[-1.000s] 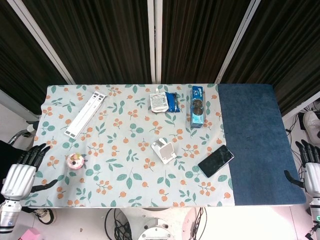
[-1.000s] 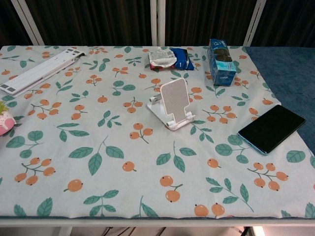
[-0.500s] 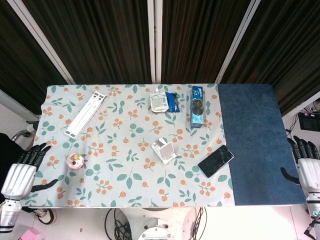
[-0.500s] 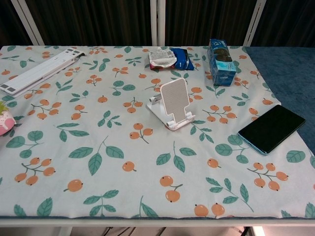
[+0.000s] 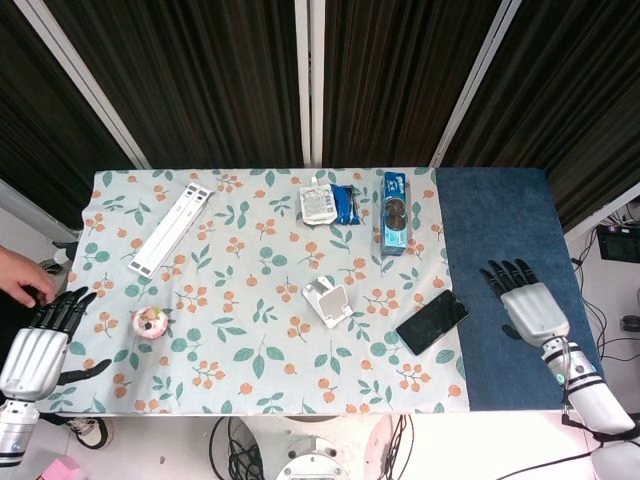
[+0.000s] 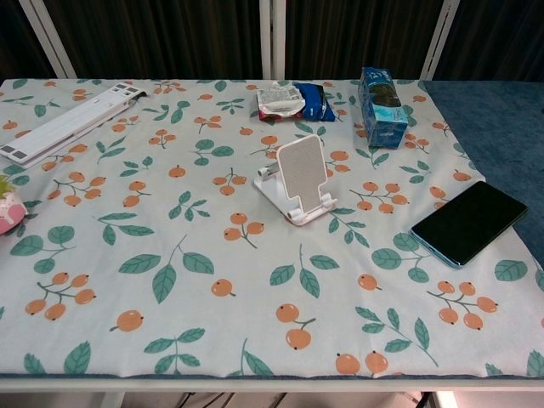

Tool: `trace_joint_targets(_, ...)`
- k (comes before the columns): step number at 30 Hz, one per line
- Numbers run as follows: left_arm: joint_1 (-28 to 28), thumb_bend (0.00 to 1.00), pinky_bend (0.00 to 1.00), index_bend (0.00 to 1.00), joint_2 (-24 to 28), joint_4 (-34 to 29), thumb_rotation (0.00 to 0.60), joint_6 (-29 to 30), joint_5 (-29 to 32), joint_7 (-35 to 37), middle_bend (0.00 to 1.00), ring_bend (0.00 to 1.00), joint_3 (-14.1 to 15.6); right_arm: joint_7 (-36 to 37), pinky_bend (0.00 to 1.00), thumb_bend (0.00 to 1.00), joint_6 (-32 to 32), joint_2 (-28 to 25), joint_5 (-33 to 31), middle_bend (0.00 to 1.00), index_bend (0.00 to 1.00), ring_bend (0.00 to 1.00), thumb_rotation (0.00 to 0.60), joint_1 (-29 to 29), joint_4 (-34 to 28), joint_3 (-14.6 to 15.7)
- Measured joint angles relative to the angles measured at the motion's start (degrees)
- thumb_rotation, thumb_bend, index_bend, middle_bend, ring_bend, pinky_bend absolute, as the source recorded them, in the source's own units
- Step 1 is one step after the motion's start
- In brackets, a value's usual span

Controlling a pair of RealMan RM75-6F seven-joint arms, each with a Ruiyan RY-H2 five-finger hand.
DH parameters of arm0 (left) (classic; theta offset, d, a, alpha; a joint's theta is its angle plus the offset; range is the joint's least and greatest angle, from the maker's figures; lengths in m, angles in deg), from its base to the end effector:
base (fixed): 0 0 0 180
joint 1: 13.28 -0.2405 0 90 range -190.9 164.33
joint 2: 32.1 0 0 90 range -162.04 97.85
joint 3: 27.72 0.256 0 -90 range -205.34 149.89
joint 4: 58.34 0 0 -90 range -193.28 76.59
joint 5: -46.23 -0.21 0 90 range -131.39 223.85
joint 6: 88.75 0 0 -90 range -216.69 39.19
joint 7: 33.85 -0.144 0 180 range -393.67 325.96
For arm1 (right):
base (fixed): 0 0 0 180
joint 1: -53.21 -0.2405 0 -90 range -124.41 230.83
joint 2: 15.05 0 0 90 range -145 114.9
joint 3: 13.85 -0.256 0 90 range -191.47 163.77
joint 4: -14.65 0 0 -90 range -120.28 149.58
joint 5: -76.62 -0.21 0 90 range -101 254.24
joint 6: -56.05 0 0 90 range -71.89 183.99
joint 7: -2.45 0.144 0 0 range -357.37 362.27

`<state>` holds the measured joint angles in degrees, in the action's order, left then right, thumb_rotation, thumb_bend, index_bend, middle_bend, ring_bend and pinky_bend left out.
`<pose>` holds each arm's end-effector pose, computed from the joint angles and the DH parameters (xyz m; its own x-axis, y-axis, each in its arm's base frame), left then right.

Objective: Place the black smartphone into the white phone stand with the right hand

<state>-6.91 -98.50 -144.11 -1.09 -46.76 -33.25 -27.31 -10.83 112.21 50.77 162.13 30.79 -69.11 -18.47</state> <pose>-0.3113 0.1778 0.1476 0.4615 -0.0028 0.8871 0.8769 -0.1504 -0.4566 -0.3010 -0.2778 0.1095 0.7313 -0.2320 0.6413 -0.6805 -0.3103 0.6638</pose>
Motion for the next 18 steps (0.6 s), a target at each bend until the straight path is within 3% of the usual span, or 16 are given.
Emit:
trace_joint_targets(6, 0.0, 0.00, 0.21, 0.10, -0.1, 0.0, 0.479, -0.2, 0.1, 0.0, 0.07, 0.09, 0.0, -2.7, 0.00, 0.03, -7.1, 1.8, 1.5, 0.00, 0.00, 0.00, 0.600, -6.0, 0.3, 1.3)
trace_joint_targets(12, -0.1, 0.00, 0.21, 0.10, 0.1, 0.1, 0.475, -0.3, 0.4, -0.1, 0.07, 0.09, 0.0, -0.9, 0.00, 0.06, -12.0, 3.8, 0.3, 0.00, 0.00, 0.00, 0.600, -9.5, 0.2, 1.7)
trace_joint_targets(18, -0.2, 0.00, 0.21, 0.10, 0.3, 0.0, 0.476, -0.2, 0.5, 0.0, 0.07, 0.09, 0.0, 0.1, 0.00, 0.06, -13.2, 6.4, -0.2, 0.00, 0.00, 0.00, 0.600, -11.5, 2.0, 2.1)
